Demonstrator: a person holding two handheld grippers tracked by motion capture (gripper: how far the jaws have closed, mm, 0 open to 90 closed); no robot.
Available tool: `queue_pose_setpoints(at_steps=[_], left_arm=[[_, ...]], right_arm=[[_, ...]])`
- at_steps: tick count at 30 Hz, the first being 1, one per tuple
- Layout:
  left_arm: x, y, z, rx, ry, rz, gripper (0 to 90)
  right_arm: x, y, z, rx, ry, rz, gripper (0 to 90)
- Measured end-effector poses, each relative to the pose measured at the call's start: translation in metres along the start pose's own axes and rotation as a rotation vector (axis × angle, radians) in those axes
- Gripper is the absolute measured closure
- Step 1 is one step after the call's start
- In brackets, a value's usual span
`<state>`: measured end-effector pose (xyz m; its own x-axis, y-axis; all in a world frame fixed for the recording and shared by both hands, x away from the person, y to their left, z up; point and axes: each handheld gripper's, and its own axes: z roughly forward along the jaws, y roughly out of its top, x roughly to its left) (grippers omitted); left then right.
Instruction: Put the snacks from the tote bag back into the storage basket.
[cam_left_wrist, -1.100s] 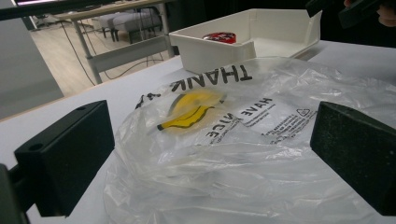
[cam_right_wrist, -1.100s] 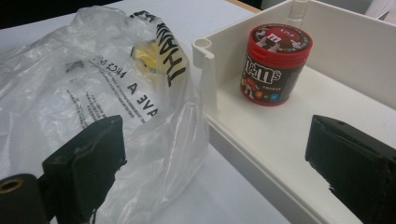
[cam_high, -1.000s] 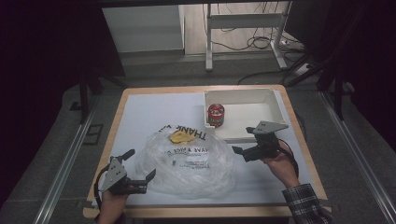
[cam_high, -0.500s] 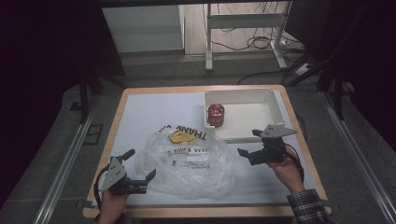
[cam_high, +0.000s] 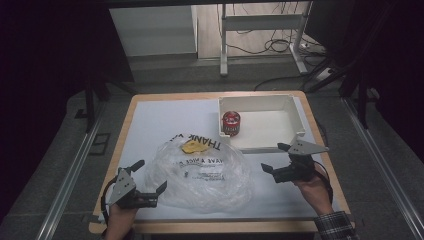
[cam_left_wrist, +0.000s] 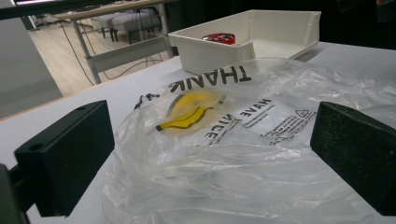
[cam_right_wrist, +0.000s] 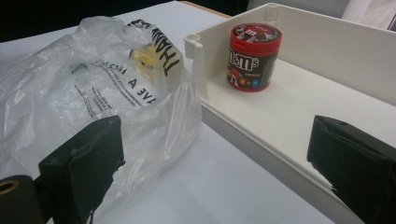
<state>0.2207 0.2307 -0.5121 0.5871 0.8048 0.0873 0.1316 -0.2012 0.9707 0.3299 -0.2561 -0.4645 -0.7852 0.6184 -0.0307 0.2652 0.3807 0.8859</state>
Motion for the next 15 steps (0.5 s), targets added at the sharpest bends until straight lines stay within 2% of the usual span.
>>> queue_pose_setpoints(at_steps=[15], left_arm=[[-0.001, 0.0, 0.001, 0.005, 0.002, 0.004, 0.0]], right_arm=[[0.004, -0.016, -0.027, -0.054, -0.043, -0.001, 4.0]])
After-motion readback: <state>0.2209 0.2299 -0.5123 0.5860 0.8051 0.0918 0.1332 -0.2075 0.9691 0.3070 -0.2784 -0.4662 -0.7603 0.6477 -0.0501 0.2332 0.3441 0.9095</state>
